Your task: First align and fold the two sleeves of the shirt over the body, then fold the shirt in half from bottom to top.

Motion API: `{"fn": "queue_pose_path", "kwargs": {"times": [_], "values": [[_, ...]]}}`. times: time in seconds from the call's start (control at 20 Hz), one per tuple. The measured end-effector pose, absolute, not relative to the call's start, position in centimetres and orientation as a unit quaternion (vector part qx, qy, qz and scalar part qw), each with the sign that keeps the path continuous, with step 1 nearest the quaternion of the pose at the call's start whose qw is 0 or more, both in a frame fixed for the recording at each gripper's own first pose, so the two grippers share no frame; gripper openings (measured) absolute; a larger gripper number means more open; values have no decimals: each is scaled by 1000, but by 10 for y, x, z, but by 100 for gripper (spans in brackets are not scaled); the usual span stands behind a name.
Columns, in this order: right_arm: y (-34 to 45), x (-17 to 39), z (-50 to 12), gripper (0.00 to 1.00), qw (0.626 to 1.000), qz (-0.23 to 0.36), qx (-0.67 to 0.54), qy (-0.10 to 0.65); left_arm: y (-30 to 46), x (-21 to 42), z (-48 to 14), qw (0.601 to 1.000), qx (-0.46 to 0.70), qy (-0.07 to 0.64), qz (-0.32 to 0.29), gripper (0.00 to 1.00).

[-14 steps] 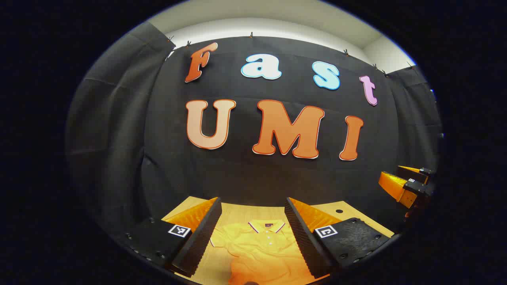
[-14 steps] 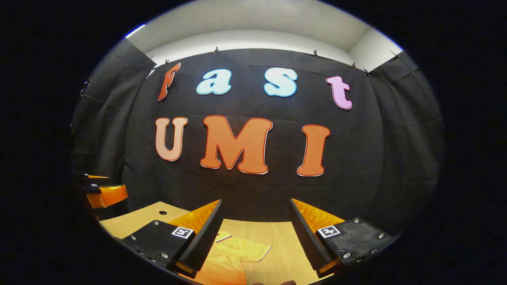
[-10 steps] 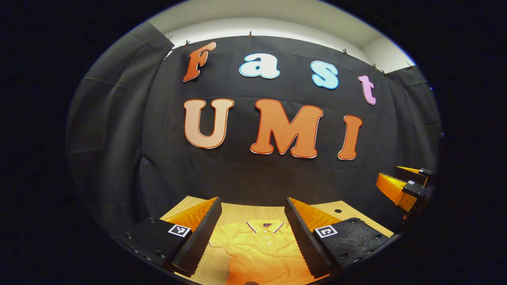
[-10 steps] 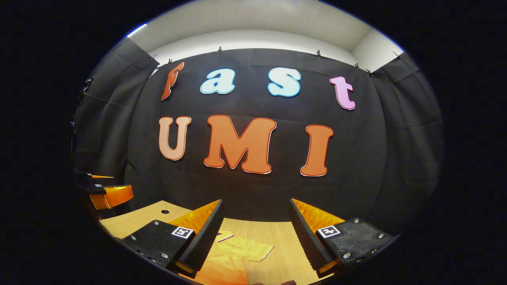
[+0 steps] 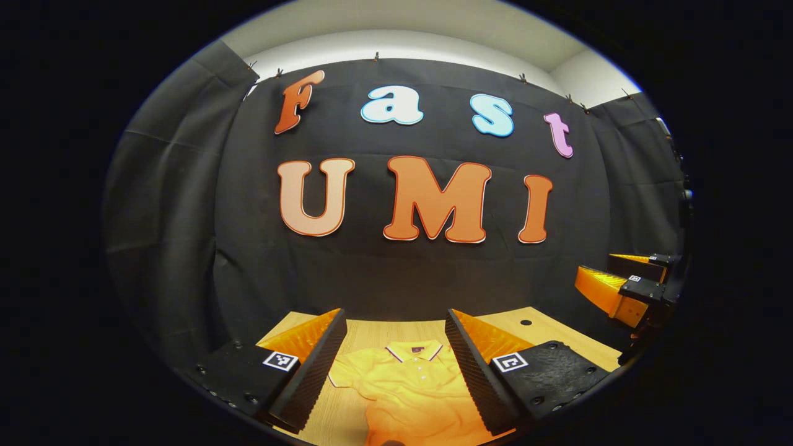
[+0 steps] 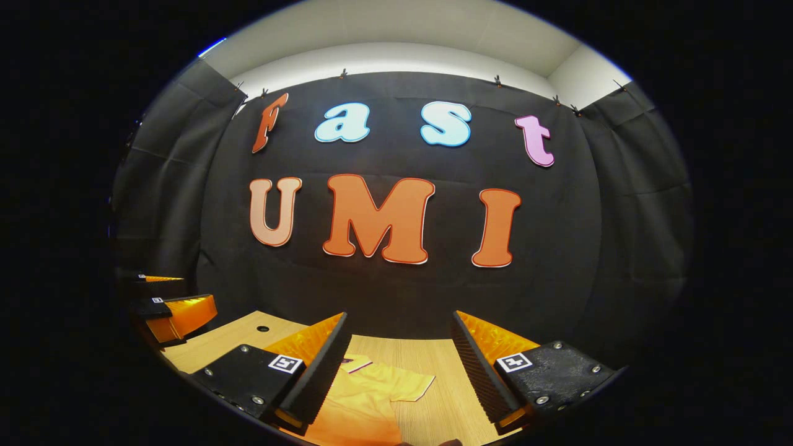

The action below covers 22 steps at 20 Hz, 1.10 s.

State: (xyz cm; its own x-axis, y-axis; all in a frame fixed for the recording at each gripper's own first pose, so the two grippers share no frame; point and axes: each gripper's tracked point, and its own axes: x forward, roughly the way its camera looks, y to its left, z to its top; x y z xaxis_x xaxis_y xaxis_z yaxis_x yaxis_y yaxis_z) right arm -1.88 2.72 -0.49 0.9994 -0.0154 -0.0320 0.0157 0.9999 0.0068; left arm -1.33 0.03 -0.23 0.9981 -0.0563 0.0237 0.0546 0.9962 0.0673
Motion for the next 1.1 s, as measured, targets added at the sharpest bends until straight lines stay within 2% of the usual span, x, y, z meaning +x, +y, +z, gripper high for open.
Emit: {"fn": "queue_pose_path", "kwargs": {"times": [0.05,0.65,1.1], "values": [[29,-20,-5,100,1000,-8,4,16,3,-15,-3,999,33,-14,-28,98],[22,-6,-47,98,995,-46,14,82,19,-35,-24,998,37,-7,-46,98],[-14,83,-141,98,978,-31,38,202,20,-11,-7,998,56,-29,19,98]]}}
